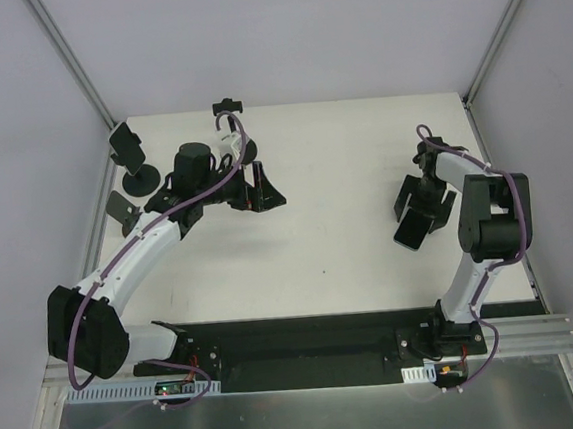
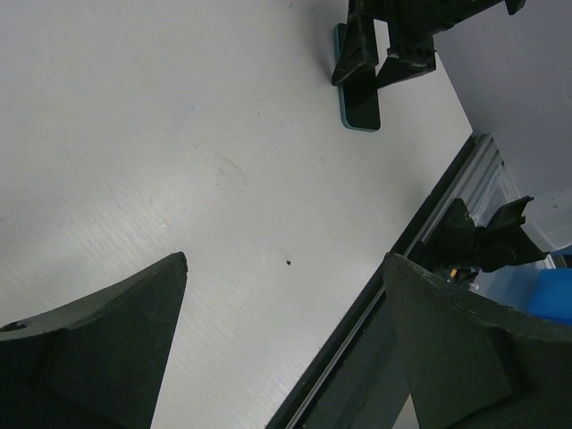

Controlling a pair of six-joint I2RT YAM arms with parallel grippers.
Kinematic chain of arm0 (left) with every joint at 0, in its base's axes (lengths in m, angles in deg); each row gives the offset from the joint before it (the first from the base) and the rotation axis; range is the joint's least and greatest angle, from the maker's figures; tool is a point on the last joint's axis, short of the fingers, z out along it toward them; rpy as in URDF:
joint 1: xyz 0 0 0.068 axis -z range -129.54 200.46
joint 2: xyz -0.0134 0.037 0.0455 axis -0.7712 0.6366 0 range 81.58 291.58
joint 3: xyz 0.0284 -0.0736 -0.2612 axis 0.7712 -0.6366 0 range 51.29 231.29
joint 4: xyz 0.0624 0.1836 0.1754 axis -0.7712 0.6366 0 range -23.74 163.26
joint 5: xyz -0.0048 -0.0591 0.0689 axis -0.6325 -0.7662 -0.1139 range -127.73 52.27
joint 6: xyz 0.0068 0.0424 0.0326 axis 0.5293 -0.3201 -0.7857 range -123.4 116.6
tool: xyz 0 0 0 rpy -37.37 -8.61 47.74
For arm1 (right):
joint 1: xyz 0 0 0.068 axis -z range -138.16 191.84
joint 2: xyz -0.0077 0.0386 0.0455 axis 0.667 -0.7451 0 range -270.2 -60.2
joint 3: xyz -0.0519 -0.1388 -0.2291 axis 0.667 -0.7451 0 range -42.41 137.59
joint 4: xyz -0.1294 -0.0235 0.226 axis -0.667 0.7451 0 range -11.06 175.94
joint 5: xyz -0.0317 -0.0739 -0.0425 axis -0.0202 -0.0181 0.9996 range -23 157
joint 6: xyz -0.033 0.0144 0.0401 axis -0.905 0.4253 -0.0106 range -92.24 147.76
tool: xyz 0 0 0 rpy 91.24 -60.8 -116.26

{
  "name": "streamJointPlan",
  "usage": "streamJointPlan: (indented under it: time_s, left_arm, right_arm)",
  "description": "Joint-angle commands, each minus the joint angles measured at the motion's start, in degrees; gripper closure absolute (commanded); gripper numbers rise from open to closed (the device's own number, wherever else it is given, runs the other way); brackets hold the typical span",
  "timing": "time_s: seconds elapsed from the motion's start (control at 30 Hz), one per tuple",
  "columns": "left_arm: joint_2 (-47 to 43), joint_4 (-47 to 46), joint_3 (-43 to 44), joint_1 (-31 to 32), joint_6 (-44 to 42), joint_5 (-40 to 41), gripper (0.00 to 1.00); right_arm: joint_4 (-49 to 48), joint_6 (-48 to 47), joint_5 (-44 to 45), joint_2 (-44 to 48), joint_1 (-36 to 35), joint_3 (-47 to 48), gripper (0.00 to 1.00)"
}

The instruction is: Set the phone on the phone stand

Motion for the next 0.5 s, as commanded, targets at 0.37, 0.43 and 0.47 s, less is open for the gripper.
streamJointPlan:
  time_s: [0.37, 0.43, 0.47]
  left_arm:
    - [3.4, 0.8, 2.8, 0.1, 0.7, -3.1, 0.13]
    - [3.7, 0.9, 2.8, 0.1, 0.6, -3.1, 0.13]
    - [3.7, 0.9, 2.8, 0.1, 0.5, -2.7, 0.13]
  right_arm:
    - [-1.9, -2.3, -6.0, -1.4, -0.1, -0.1, 0.45]
    - [-4.3, -2.8, -7.6, -0.6, -0.1, -1.1, 0.62]
    - [-5.0, -2.8, -7.9, 0.1, -0.2, -2.1, 0.67]
